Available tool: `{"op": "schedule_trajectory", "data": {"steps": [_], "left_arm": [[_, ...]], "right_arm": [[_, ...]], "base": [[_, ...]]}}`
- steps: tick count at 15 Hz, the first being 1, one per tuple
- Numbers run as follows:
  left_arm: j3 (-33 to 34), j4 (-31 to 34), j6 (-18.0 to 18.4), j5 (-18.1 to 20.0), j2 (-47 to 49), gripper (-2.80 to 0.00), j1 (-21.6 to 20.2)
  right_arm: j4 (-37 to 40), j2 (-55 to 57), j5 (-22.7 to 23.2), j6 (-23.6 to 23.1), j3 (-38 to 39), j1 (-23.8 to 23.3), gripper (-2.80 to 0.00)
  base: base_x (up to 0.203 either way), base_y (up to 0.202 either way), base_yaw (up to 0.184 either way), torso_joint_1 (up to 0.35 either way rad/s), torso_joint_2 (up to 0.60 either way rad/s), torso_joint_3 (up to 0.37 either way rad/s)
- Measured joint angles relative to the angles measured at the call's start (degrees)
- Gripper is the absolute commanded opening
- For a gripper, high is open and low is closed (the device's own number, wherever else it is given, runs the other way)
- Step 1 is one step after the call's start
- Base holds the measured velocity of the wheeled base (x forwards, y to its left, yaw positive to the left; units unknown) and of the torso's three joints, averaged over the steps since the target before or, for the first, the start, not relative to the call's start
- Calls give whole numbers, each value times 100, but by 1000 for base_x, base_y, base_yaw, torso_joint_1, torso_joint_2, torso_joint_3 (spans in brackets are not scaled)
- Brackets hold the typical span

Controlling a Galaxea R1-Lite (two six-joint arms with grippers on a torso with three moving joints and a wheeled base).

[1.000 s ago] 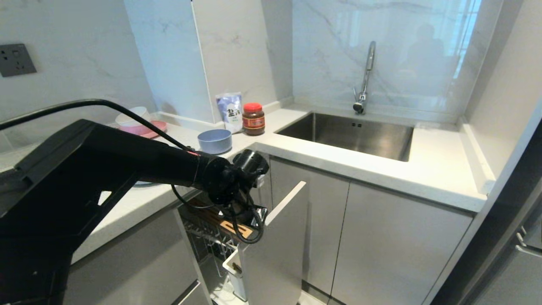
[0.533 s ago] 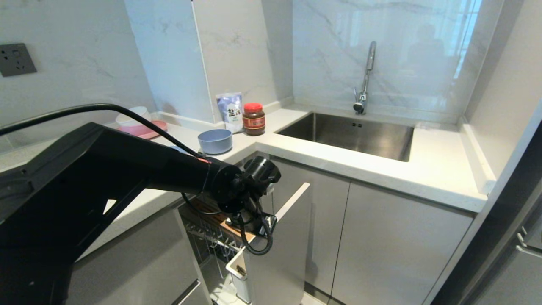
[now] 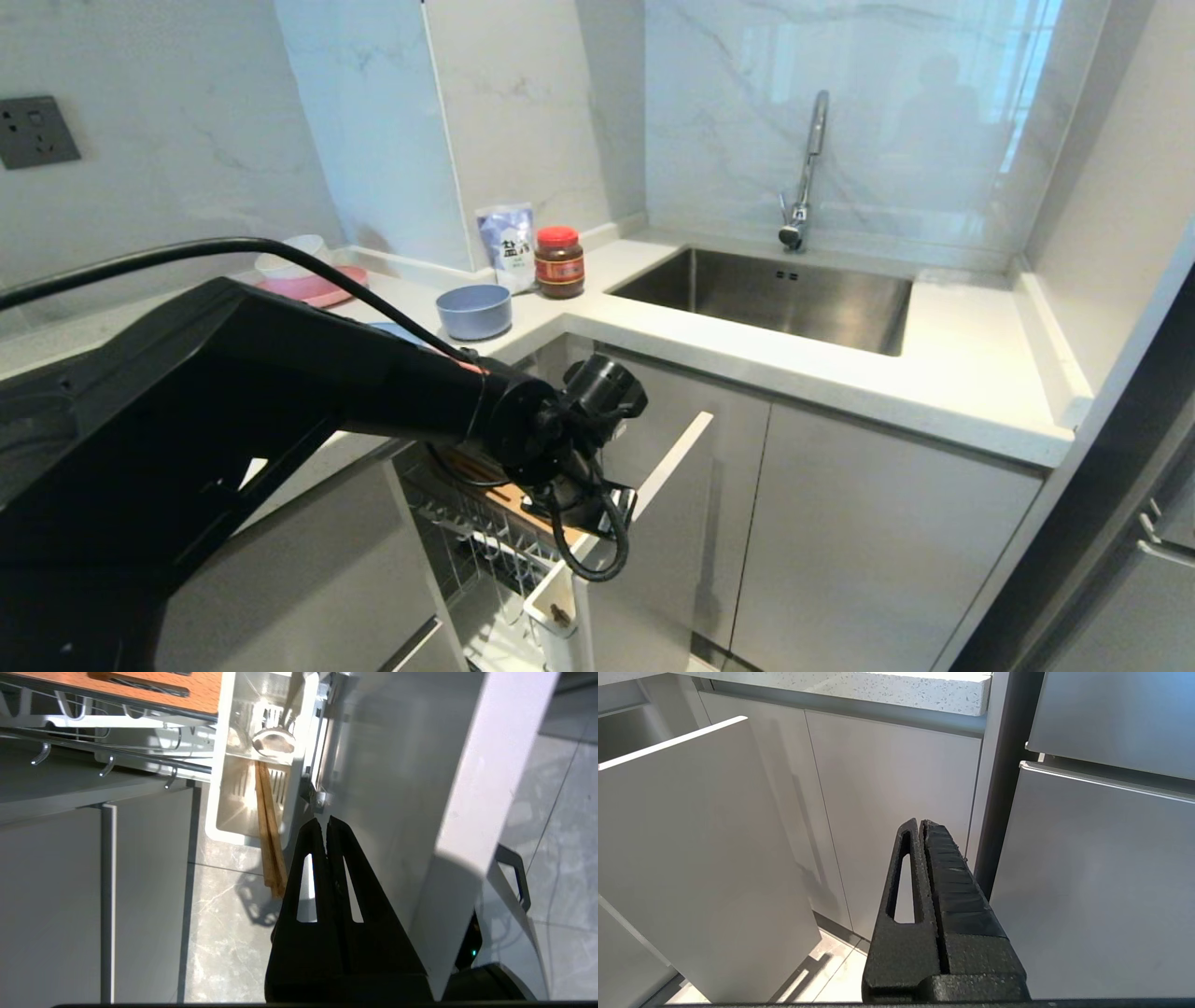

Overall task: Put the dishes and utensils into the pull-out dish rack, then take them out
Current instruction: Open the cupboard

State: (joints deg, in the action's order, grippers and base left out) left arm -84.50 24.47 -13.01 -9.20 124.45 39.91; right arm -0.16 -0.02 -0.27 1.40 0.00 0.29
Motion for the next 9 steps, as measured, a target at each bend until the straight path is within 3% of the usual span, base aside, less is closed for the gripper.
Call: {"op": "schedule_trajectory", "data": {"steps": [4, 9], "left_arm": [[69, -20, -179, 391, -29, -280, 209], [96, -24, -315, 461, -63, -280, 408]], "right_arm": [[0, 0, 0, 0, 0, 0, -280], [0, 0, 0, -1, 0, -2, -280]], "base": [[0, 0, 0, 0, 0, 0], [0, 0, 0, 0, 0, 0]]}}
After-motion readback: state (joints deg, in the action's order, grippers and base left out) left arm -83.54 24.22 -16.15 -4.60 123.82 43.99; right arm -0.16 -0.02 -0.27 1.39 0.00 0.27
